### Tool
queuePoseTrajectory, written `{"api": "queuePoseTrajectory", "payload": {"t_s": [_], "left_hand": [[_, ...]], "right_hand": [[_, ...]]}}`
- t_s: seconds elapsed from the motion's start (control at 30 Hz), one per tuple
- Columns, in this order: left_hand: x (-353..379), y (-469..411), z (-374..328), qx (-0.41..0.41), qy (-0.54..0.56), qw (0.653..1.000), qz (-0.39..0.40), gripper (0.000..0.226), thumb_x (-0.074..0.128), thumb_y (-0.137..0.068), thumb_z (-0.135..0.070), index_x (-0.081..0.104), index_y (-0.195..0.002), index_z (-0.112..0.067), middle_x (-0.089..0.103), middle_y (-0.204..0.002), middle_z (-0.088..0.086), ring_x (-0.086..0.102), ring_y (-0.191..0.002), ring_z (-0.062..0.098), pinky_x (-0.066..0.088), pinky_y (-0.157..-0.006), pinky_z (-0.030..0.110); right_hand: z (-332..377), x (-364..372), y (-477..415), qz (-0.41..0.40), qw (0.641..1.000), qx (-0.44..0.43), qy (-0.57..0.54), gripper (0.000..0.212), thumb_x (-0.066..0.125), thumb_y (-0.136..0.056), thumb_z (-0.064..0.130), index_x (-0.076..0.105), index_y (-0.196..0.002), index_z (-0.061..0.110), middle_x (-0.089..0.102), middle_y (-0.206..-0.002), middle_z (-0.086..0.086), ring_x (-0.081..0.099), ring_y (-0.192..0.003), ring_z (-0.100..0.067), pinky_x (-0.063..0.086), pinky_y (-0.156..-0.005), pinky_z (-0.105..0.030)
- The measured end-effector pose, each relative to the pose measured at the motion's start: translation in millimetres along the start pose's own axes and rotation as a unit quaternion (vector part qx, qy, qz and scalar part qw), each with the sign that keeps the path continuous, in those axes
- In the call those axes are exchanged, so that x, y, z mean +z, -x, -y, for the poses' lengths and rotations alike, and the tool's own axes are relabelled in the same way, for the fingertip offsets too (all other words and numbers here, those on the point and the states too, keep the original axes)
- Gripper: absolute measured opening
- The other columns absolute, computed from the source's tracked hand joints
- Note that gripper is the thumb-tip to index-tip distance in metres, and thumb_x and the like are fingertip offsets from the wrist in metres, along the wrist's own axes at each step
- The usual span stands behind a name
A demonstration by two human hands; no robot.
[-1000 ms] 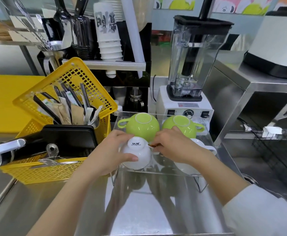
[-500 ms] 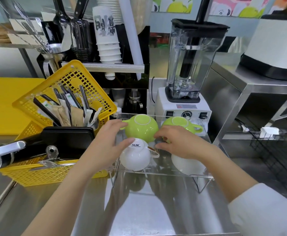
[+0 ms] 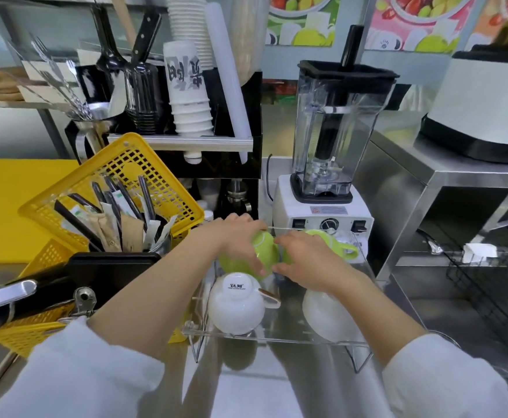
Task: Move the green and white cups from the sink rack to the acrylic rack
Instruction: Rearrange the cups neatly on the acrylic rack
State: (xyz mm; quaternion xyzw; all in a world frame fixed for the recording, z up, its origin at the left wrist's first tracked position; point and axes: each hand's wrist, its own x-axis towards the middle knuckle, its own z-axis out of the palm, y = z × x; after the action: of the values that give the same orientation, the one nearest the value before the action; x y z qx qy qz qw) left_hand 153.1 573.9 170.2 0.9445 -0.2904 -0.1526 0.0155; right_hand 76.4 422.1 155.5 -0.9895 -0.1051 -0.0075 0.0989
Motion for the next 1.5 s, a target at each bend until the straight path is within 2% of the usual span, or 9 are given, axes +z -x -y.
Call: {"api": "queuePoseTrajectory", "payload": {"t_s": [0.13,0.3,0.67,0.83,0.93,1.07,1.2,1.4,1.5], "left_hand": [[4,-9,-3,0.013,-0.025,0.999,0.036,0.109,0.078,-0.048,-0.059,0.017,-0.136,-0.044,0.032,-0.135,-0.001,0.029,-0.121,0.025,0.042,-0.093,0.052],[0,-10,-4,0.051,-0.067,0.996,-0.015,0.098,0.076,-0.045,-0.064,0.032,-0.128,-0.038,0.044,-0.112,0.000,0.039,-0.101,0.021,0.038,-0.073,0.034],[-40,23,5,0.021,0.113,0.967,-0.227,0.099,0.074,-0.045,-0.063,0.033,-0.131,-0.033,0.043,-0.121,-0.001,0.043,-0.112,0.021,0.044,-0.093,0.047],[-53,39,-10,0.012,0.297,0.887,-0.353,0.093,0.081,-0.046,-0.054,0.041,-0.127,-0.029,0.048,-0.117,0.000,0.049,-0.106,0.018,0.045,-0.089,0.035],[-54,47,-26,0.013,0.467,0.793,-0.392,0.077,0.081,-0.046,-0.049,0.047,-0.113,-0.033,0.054,-0.107,-0.007,0.056,-0.099,0.014,0.051,-0.078,0.033],[-60,55,-39,-0.015,0.710,0.623,-0.328,0.054,0.076,-0.061,-0.049,0.049,-0.106,-0.036,0.056,-0.106,-0.005,0.063,-0.089,0.016,0.057,-0.054,0.033],[-67,59,-46,-0.079,0.845,0.493,-0.193,0.054,0.069,-0.067,-0.059,0.061,-0.102,-0.018,0.066,-0.101,0.014,0.072,-0.074,0.029,0.059,-0.065,0.049],[-63,65,-56,-0.069,0.882,0.457,-0.094,0.066,0.065,-0.069,-0.061,0.061,-0.111,-0.010,0.071,-0.102,0.019,0.070,-0.082,0.037,0.057,-0.066,0.056],[-62,71,-55,-0.052,0.869,0.485,-0.085,0.067,0.063,-0.070,-0.063,0.060,-0.116,-0.013,0.067,-0.112,0.018,0.068,-0.092,0.037,0.054,-0.078,0.058]], "right_hand": [[-5,5,-2,-0.012,0.999,-0.025,0.028,0.043,0.056,-0.084,0.037,0.049,-0.119,0.015,0.050,-0.124,-0.007,0.040,-0.116,-0.026,0.027,-0.090,-0.040],[-6,6,-6,-0.017,0.999,-0.033,0.028,0.041,0.055,-0.085,0.036,0.049,-0.120,0.015,0.050,-0.121,-0.006,0.040,-0.114,-0.025,0.027,-0.092,-0.039],[-4,-17,-5,-0.138,0.977,-0.078,-0.140,0.080,0.061,-0.081,0.043,0.015,-0.143,0.025,0.026,-0.146,0.001,0.031,-0.127,-0.026,0.026,-0.106,-0.040],[1,-40,-8,-0.195,0.969,-0.129,-0.078,0.108,0.068,-0.072,0.049,-0.016,-0.140,0.037,-0.002,-0.157,0.004,0.009,-0.140,-0.018,0.013,-0.110,-0.041],[4,-48,-4,-0.245,0.955,-0.145,-0.088,0.114,0.072,-0.068,0.047,-0.023,-0.132,0.047,0.000,-0.157,0.000,0.012,-0.139,-0.019,0.014,-0.108,-0.040],[4,-48,5,-0.343,0.920,-0.188,-0.037,0.102,0.076,-0.067,0.039,0.008,-0.142,0.029,0.027,-0.150,-0.016,0.028,-0.131,-0.026,0.026,-0.099,-0.040],[2,-51,10,-0.386,0.894,-0.228,0.026,0.071,0.074,-0.072,0.026,0.038,-0.133,0.024,0.049,-0.134,-0.022,0.050,-0.118,-0.030,0.041,-0.087,-0.041],[6,-58,20,-0.423,0.871,-0.243,-0.050,0.036,0.052,-0.079,-0.001,0.060,-0.113,0.008,0.061,-0.110,-0.030,0.063,-0.073,-0.037,0.055,-0.050,-0.043],[4,-63,27,-0.430,0.851,-0.265,-0.142,0.038,0.040,-0.078,-0.008,0.065,-0.106,-0.002,0.063,-0.098,-0.029,0.067,-0.072,-0.032,0.058,-0.057,-0.039]]}}
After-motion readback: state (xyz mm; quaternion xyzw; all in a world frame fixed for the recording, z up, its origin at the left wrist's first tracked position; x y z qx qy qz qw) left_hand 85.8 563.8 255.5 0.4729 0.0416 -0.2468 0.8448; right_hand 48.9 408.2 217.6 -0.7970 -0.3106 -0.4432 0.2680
